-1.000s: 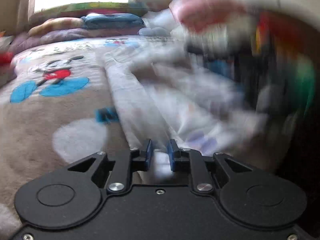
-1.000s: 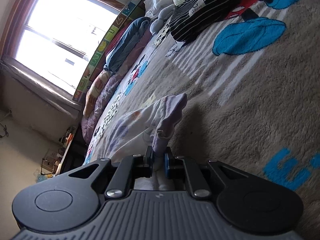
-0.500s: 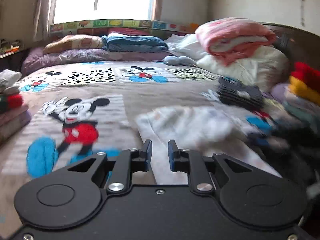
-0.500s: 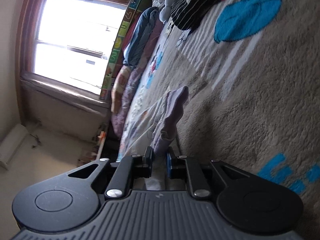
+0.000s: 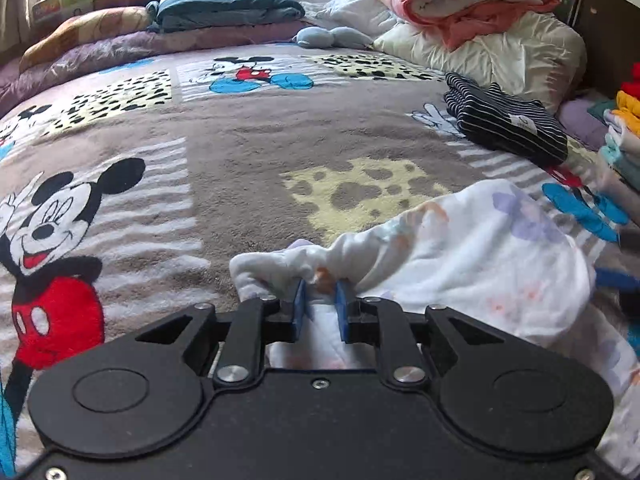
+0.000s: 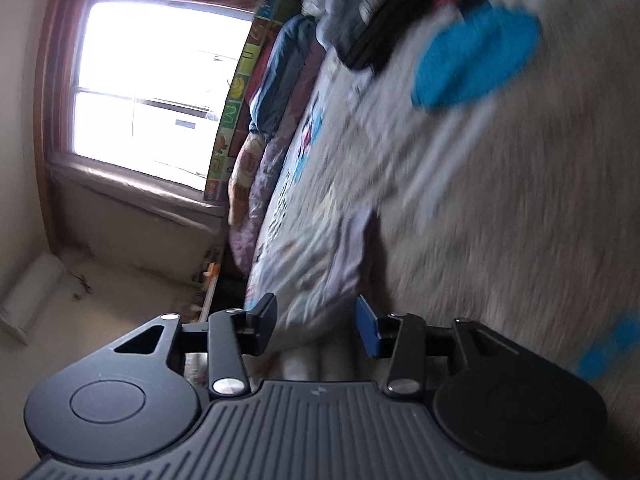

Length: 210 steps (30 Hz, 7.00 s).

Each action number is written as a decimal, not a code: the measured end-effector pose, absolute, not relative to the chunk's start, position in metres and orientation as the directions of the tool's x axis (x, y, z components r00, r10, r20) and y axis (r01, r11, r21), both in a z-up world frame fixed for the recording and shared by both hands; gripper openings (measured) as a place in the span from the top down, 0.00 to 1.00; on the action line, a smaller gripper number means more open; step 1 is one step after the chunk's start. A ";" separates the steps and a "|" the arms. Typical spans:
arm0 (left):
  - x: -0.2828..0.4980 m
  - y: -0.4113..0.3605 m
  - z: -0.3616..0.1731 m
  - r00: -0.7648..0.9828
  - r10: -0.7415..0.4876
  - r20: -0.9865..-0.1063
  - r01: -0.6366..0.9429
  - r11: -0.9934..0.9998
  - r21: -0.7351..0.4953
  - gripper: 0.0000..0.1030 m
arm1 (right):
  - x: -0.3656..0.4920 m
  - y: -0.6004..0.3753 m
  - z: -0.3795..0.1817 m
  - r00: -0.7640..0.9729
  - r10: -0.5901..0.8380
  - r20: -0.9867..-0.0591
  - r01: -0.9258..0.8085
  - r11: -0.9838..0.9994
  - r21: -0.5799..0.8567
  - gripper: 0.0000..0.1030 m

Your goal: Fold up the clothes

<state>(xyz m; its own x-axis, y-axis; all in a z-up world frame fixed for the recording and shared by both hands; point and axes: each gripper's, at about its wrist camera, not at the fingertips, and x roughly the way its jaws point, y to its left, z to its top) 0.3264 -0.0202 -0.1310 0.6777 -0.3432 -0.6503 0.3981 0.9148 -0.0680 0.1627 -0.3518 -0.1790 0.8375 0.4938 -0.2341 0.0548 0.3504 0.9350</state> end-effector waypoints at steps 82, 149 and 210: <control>0.367 0.089 -0.170 0.553 -0.803 -0.224 0.050 0.300 -0.953 0.16 | 0.165 -0.140 -0.023 0.401 0.635 -0.660 -0.737 0.652 0.180 0.88; 0.303 0.009 -0.133 0.602 -0.635 -0.485 0.503 0.773 -0.388 0.48 | 0.135 -0.114 -0.099 0.555 0.439 -0.707 -0.610 0.792 0.012 0.73; 0.378 0.081 -0.161 0.555 -0.724 -0.409 0.321 0.640 -0.698 0.33 | 0.336 -0.318 -0.173 0.528 0.778 -0.342 -0.334 0.560 0.758 0.44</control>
<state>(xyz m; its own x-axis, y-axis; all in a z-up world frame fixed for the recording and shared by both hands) 0.3784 0.0810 -0.1606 0.5551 -0.7244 -0.4088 0.3210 0.6399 -0.6982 0.3363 -0.3177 -0.1733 0.5279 0.7776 -0.3417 -0.3344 0.5601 0.7579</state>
